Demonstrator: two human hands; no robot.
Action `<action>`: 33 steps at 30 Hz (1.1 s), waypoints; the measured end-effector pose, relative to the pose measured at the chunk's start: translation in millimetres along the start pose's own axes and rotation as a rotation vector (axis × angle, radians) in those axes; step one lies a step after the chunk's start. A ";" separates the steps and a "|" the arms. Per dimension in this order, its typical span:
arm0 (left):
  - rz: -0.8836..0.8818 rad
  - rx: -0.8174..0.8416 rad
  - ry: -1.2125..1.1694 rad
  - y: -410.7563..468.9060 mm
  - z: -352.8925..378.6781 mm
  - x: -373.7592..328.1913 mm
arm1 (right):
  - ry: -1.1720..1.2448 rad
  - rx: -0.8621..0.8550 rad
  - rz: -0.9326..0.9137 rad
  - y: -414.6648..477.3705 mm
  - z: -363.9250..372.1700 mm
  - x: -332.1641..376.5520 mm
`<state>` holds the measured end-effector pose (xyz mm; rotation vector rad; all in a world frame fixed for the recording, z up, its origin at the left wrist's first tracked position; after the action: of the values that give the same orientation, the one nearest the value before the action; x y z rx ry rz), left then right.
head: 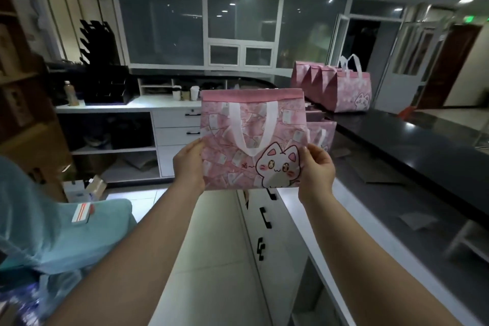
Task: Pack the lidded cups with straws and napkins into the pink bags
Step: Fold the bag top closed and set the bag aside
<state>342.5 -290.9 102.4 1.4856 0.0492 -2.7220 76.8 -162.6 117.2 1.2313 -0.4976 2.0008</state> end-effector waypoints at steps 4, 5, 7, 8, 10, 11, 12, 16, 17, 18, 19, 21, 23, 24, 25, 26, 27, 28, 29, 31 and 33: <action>-0.027 0.000 0.021 71.3 33.4 7.6 | -0.018 -0.035 -0.004 63.1 37.9 -1.2; -0.018 0.005 0.023 87.9 43.2 9.1 | -0.027 -0.034 -0.012 79.0 45.2 -0.4; 0.003 0.030 0.019 120.5 66.8 13.6 | -0.037 -0.031 -0.035 113.2 56.2 -0.1; 0.008 0.041 0.019 137.5 79.1 17.4 | -0.036 -0.034 -0.052 131.6 60.2 -0.8; 0.009 0.062 0.014 170.6 104.7 28.2 | -0.024 -0.046 -0.093 168.7 65.5 -3.6; 0.006 0.084 0.010 187.5 119.1 35.5 | -0.020 -0.056 -0.114 187.8 67.6 -5.6; 0.003 0.109 0.012 204.2 135.3 43.5 | -0.028 -0.065 -0.141 208.2 69.4 -7.1; -0.001 0.156 0.064 270.2 213.4 62.4 | -0.129 -0.008 -0.271 301.1 93.2 5.1; 0.016 0.153 0.070 288.2 238.2 59.7 | -0.148 0.011 -0.293 328.4 102.5 13.6; 0.034 0.157 0.079 305.2 264.7 56.1 | -0.178 0.018 -0.322 355.4 110.3 24.0; 0.050 0.175 0.085 321.7 293.3 53.3 | -0.227 0.016 -0.367 382.4 117.2 36.6; 0.083 0.220 0.087 351.6 349.7 51.8 | -0.427 -0.024 -0.478 435.7 128.5 62.5; 0.096 0.257 0.084 377.7 400.3 60.5 | -0.694 -0.109 -0.539 482.7 133.7 82.1; 0.091 0.277 0.082 388.7 422.8 68.3 | -0.792 -0.130 -0.548 503.0 135.4 88.1; 0.084 0.294 0.085 398.5 443.1 77.5 | -0.858 -0.145 -0.544 521.3 135.9 91.8; 0.076 0.309 0.094 406.9 462.2 87.9 | -0.895 -0.167 -0.527 538.4 133.9 94.7; 0.061 0.324 0.096 413.6 480.6 99.1 | -0.919 -0.195 -0.502 553.6 129.7 96.8; 0.045 0.344 0.088 418.7 498.7 110.7 | -0.940 -0.221 -0.479 566.8 125.0 98.3; 0.031 0.371 0.076 422.4 518.2 123.6 | -0.953 -0.235 -0.458 579.2 119.2 98.7; 0.018 0.428 0.068 424.8 554.4 152.4 | -0.943 -0.207 -0.405 599.8 105.0 92.2; 0.014 0.489 0.065 421.1 587.5 183.3 | -0.920 -0.166 -0.352 615.9 84.8 78.8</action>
<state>-228.7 -742.8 262.3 1.6606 -0.6665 -2.8007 -354.0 -596.5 254.6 1.9369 -0.7850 0.9976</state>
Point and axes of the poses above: each hand's wrist, its own y-axis towards the middle knuckle, its own z-axis out of the palm, x = y × z, the point moved 7 cm from there along y, towards the middle knuckle, and after that the axes turned 4 degrees about z, right-handed, at the moved point
